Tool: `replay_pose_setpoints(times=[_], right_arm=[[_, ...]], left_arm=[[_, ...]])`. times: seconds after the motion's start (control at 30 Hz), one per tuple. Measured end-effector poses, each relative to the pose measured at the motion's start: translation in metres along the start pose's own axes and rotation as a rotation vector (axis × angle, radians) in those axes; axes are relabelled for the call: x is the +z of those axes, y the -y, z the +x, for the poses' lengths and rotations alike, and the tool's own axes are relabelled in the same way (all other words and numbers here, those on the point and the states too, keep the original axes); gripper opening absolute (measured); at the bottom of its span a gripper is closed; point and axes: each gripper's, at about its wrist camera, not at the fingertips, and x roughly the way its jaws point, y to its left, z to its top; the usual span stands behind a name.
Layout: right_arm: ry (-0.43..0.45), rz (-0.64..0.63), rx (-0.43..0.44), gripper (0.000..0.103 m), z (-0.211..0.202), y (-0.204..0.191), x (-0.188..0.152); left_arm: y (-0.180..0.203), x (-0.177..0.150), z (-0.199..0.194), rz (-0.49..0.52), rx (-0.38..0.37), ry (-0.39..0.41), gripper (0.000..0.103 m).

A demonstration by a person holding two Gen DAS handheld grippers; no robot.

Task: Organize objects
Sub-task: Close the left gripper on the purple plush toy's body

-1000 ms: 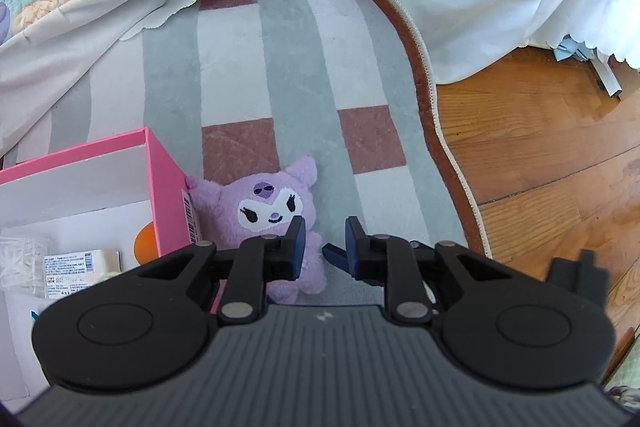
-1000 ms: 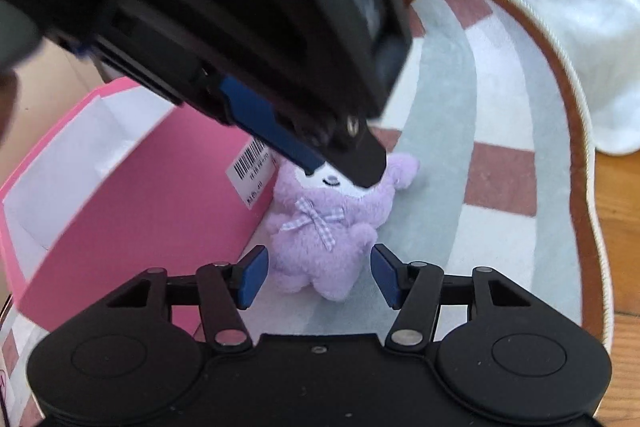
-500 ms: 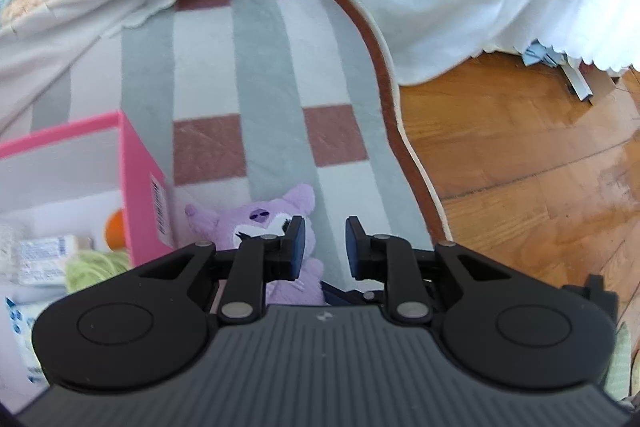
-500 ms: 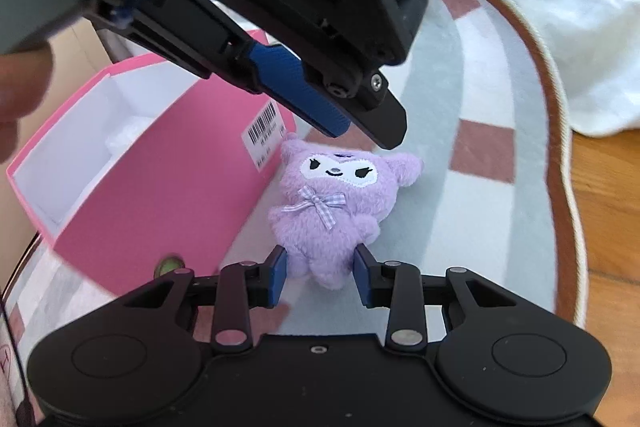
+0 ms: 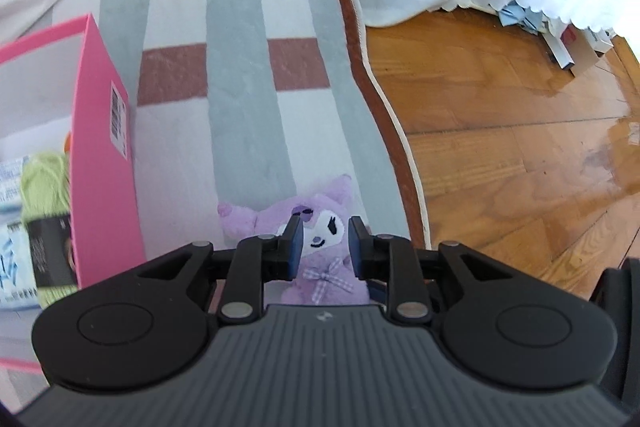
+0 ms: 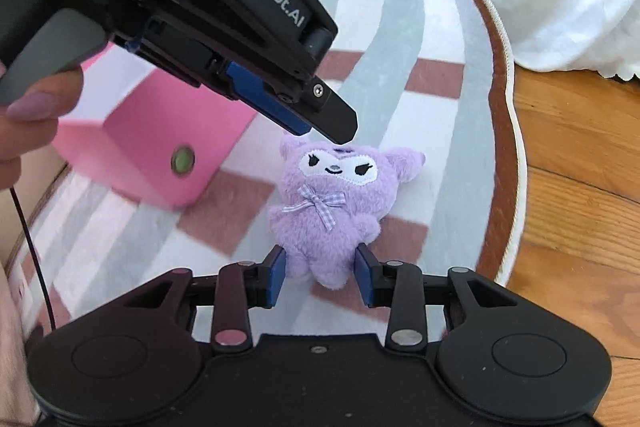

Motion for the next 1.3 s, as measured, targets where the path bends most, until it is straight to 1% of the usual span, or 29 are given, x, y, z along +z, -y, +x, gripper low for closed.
replay_pose_setpoints(times=[0.1,0.17,0.23,0.3,0.37,0.5,0.6,0.73,0.83,0.9,1.0,1.1,1.17,1.23,1.3], right_arm=[[-0.006,0.007,0.007,0.050,0.004,-0.003,-0.001],[-0.004,0.023,0.039,0.054,0.000,-0.004,0.001],[0.006,0.037,0.051,0.073,0.000,-0.003,0.003],[0.021,0.033,0.034,0.076,0.000,-0.005,0.005],[0.026,0.030,0.019,0.076,0.002,-0.006,0.007],[0.031,0.030,0.007,0.076,0.010,-0.006,0.004],[0.042,0.042,0.011,0.076,0.012,-0.007,-0.001],[0.064,0.051,-0.008,0.076,0.012,-0.007,-0.002],[0.062,0.059,-0.017,0.076,0.017,-0.005,-0.003],[0.059,0.045,-0.020,0.076,0.019,-0.008,-0.004],[0.096,0.014,-0.014,0.076,0.018,-0.014,-0.007],[0.117,0.033,0.004,0.077,0.019,-0.012,-0.009],[0.111,0.066,0.003,0.072,0.022,-0.008,-0.011],[0.128,0.083,-0.020,0.061,0.022,-0.005,-0.012],[0.129,0.096,-0.027,0.058,0.021,-0.003,-0.012]], left_arm=[[-0.002,-0.010,0.003,-0.020,0.005,0.000,0.025],[-0.005,-0.016,0.005,-0.040,0.010,0.004,0.027],[-0.012,-0.019,0.008,-0.077,0.011,0.002,0.032],[-0.019,-0.022,0.010,-0.113,0.023,-0.002,0.033],[-0.023,-0.026,0.012,-0.129,0.025,0.000,0.034],[-0.028,-0.032,0.017,-0.163,-0.011,0.003,0.035],[-0.027,-0.038,0.017,-0.157,-0.019,0.030,0.040],[-0.026,-0.046,0.025,-0.159,-0.042,0.035,0.041],[-0.025,-0.053,0.030,-0.151,-0.029,0.039,0.042],[-0.025,-0.056,0.031,-0.147,-0.029,0.057,0.042],[-0.025,-0.059,0.031,-0.116,-0.040,0.080,0.039],[-0.024,-0.064,0.029,-0.081,-0.046,0.105,0.038],[-0.026,-0.066,0.029,-0.084,-0.054,0.118,0.038],[-0.028,-0.068,0.031,-0.097,-0.046,0.118,0.043],[-0.031,-0.069,0.033,-0.132,-0.058,0.117,0.043]])
